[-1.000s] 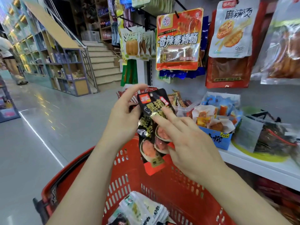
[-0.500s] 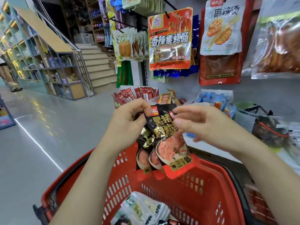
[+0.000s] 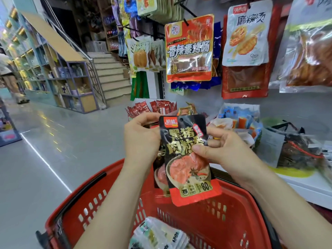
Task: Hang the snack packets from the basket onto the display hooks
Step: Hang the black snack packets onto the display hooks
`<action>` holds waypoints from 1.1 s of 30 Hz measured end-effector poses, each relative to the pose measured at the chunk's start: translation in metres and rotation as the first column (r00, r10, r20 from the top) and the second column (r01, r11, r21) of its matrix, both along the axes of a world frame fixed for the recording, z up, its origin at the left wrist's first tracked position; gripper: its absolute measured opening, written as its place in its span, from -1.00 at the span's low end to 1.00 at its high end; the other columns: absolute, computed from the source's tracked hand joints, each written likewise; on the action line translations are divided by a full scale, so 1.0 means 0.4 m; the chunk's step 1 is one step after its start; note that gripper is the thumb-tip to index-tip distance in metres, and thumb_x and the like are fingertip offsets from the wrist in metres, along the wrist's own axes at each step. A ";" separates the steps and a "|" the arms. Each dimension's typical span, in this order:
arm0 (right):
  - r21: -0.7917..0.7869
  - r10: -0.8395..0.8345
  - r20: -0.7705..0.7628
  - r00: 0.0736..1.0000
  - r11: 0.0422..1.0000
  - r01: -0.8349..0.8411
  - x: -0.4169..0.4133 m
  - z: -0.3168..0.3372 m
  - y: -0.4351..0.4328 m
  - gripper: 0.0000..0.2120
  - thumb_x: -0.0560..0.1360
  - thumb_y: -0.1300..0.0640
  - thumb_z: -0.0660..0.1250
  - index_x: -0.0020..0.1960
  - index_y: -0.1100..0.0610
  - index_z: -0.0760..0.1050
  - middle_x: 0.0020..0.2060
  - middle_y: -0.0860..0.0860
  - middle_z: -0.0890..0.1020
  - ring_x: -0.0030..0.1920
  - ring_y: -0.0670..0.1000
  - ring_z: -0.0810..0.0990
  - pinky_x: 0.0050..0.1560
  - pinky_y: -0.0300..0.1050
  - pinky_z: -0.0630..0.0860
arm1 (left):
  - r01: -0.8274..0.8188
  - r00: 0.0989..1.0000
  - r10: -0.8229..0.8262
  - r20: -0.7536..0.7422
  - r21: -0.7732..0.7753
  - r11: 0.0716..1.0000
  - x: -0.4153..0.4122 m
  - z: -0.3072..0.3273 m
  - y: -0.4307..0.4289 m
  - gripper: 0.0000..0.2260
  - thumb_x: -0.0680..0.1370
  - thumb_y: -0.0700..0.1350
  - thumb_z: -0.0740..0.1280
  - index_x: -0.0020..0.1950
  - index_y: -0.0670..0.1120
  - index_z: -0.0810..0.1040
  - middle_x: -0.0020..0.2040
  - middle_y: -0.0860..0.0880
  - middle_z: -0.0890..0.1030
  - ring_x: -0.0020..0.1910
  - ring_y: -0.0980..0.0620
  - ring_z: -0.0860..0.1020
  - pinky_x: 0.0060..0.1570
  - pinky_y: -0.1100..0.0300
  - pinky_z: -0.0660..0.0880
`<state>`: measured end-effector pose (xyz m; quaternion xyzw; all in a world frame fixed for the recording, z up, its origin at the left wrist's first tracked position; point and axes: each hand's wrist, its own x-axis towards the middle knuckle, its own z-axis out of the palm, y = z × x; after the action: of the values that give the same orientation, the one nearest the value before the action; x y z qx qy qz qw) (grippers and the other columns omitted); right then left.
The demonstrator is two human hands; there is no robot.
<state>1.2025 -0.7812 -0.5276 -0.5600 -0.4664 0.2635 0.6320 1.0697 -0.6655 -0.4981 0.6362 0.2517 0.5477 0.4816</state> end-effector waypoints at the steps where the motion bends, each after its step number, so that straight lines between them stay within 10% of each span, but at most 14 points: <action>1: 0.025 -0.016 -0.038 0.999 1.000 0.016 0.003 -0.009 0.009 -0.54 0.30 0.21 0.50 0.19 0.12 0.56 -0.08 0.11 0.72 -0.07 0.08 0.70 -0.01 -0.02 0.63 | 0.010 1.000 -0.009 0.015 -0.059 0.998 0.005 -0.003 0.003 -0.80 0.39 -0.32 0.49 -0.27 -0.01 0.63 -0.24 -0.07 0.67 -0.28 -0.08 0.62 -0.30 -0.03 0.59; 10: 0.094 0.038 -0.308 0.951 0.996 -0.010 0.034 -0.020 0.024 -0.70 0.23 0.31 0.43 -0.04 0.21 0.63 -0.25 0.13 0.70 -0.38 0.01 0.65 -0.39 -0.15 0.57 | 0.384 0.914 -0.403 -0.048 -0.222 0.896 0.001 -0.022 0.045 -0.84 0.30 -0.10 0.49 -0.18 -0.14 0.71 -0.19 -0.17 0.69 -0.25 -0.08 0.61 -0.15 0.05 0.54; 17: -0.044 -0.107 -0.382 0.918 0.994 0.098 0.070 0.043 -0.017 -0.79 0.37 0.43 0.33 -0.18 0.14 0.52 -0.32 0.04 0.62 -0.40 -0.01 0.58 -0.61 -0.28 0.39 | 0.138 0.936 -0.100 -0.338 0.090 0.986 0.003 -0.001 0.048 -0.87 0.45 -0.14 0.48 -0.28 -0.08 0.60 -0.45 0.01 0.52 -0.44 0.09 0.44 -0.39 0.23 0.39; 24: -0.184 -0.194 -0.574 0.795 0.977 0.105 0.026 0.184 -0.050 -0.78 0.27 0.04 0.43 -0.10 0.06 0.66 -0.16 0.01 0.70 -0.29 0.01 0.68 -0.37 -0.10 0.62 | 0.031 0.918 -0.089 -0.386 -0.154 0.988 -0.051 0.086 -0.014 -0.82 0.42 -0.05 0.47 -0.34 -0.05 0.57 -0.40 -0.06 0.59 -0.39 0.08 0.48 -0.27 0.14 0.41; 33: -0.215 -0.457 -0.479 0.749 0.889 0.404 -0.033 0.645 -0.063 -0.72 0.17 0.11 0.48 -0.11 0.08 0.65 -0.19 -0.03 0.66 -0.21 -0.10 0.64 -0.32 -0.17 0.62 | 0.190 0.766 -0.292 -0.572 -0.232 0.954 -0.120 0.533 -0.009 -0.78 0.51 -0.19 0.40 -0.19 0.14 0.58 -0.41 0.18 0.56 -0.35 0.14 0.49 -0.23 0.09 0.42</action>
<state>1.1894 -0.8062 -0.2697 -0.5906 -0.1238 0.2737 0.7490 1.0216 -0.6693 -0.2848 0.7629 0.3502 0.2292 0.4927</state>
